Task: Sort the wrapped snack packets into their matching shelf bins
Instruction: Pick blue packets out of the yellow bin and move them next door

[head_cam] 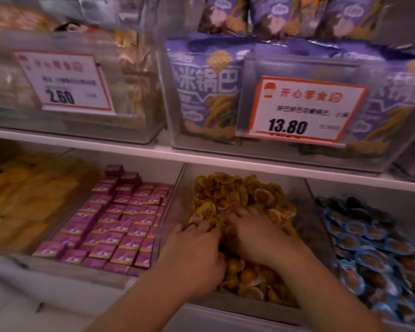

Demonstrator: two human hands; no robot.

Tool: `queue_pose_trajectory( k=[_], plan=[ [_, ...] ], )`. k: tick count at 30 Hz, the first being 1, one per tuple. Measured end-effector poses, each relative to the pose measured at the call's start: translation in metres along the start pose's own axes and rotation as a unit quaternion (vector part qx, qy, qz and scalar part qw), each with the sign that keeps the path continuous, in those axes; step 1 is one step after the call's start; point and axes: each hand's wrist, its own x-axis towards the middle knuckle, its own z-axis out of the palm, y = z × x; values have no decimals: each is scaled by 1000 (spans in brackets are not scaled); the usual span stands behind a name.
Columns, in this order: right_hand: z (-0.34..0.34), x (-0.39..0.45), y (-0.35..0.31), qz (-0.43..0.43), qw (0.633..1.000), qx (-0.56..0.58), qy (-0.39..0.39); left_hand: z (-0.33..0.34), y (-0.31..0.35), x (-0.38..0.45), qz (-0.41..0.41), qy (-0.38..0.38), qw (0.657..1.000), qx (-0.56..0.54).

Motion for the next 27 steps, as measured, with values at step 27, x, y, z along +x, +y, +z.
queue_pose_trajectory(
  k=[27],
  plan=[
    [-26,-57,13,89,962,113,234,14,26,103,-135,-153,872,-445]
  ],
)
